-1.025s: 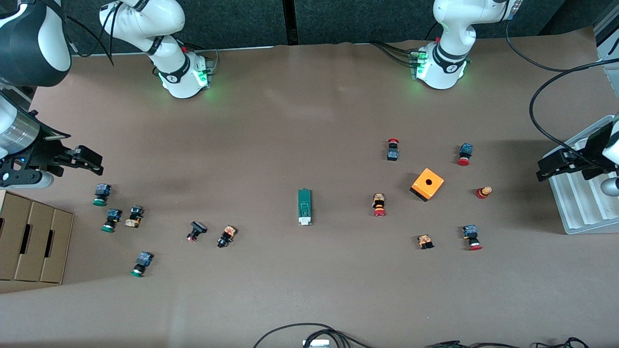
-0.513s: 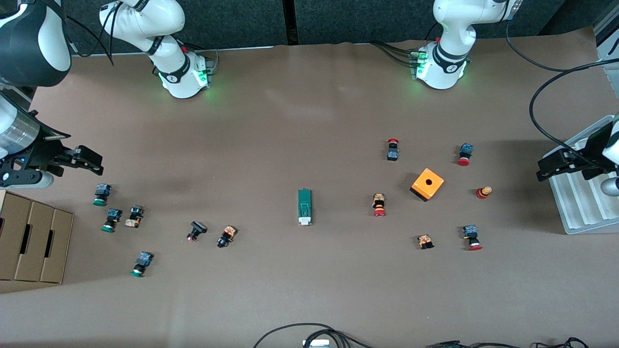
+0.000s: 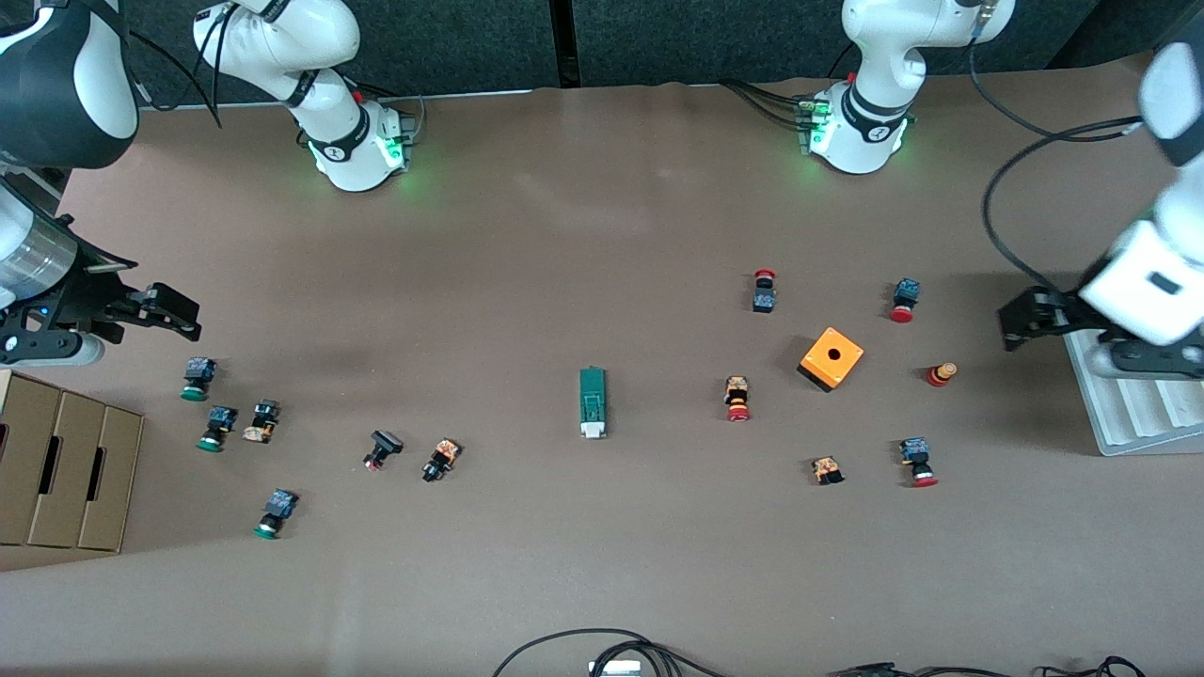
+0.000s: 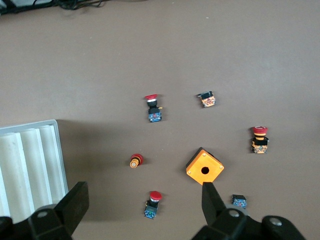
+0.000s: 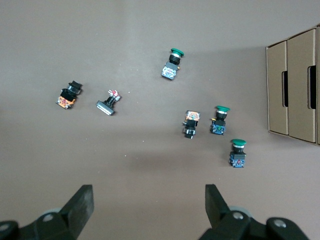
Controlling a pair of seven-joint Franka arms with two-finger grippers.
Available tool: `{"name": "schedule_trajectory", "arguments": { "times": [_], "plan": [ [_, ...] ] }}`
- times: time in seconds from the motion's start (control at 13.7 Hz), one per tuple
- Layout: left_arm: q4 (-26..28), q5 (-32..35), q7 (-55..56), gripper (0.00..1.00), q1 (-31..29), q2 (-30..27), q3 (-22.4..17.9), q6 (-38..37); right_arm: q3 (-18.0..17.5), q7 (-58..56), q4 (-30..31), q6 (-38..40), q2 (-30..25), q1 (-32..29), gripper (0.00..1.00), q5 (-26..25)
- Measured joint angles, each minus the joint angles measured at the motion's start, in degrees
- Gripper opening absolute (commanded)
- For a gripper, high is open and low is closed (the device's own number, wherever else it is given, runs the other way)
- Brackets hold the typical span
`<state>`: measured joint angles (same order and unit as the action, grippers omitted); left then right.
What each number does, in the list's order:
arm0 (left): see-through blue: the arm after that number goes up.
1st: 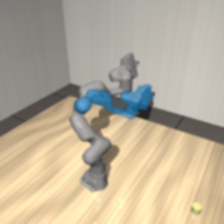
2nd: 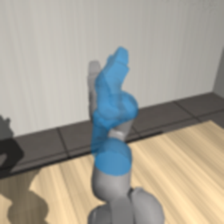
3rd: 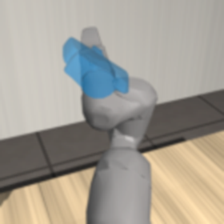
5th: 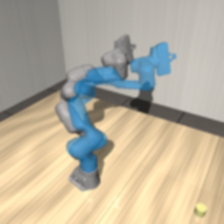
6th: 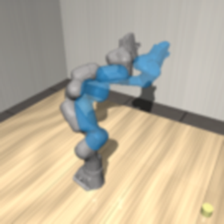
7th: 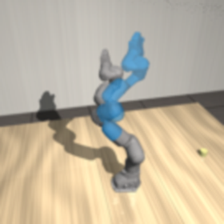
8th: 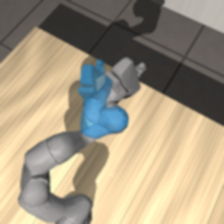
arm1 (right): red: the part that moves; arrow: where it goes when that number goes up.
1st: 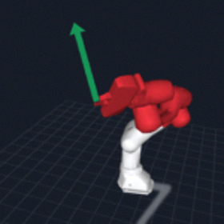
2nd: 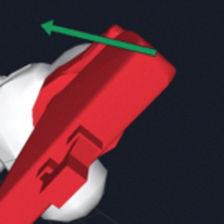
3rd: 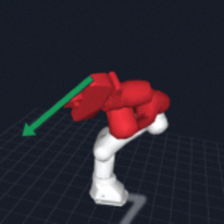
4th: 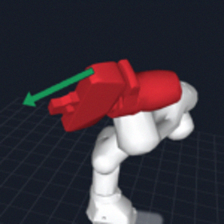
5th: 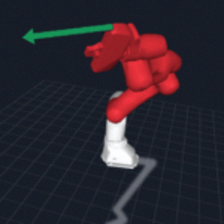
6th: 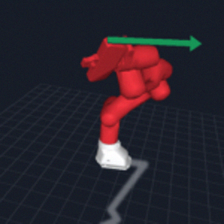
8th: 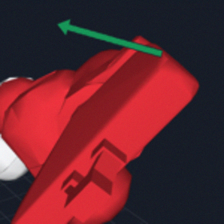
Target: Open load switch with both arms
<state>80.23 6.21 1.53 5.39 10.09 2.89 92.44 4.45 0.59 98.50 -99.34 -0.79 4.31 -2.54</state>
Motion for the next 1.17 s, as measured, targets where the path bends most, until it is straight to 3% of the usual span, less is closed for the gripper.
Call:
{"name": "schedule_trajectory", "arguments": {
  "times": [0.81, 1.17],
  "plan": [
    [0.1, 0.6, 0.1, 1.00, 6.9, 3.0, 0.1, 2.6, 0.0, 0.0, 0.0, 0.0, 0.0, 0.0, 0.99, 0.0],
    [-0.1, 0.6, 2.5, 1.00, 13.0, 2.6, 0.1, 9.9, 0.0, 0.0, 0.0, 0.0, 0.0, 0.0, 0.99, 0.0]
  ]
}}
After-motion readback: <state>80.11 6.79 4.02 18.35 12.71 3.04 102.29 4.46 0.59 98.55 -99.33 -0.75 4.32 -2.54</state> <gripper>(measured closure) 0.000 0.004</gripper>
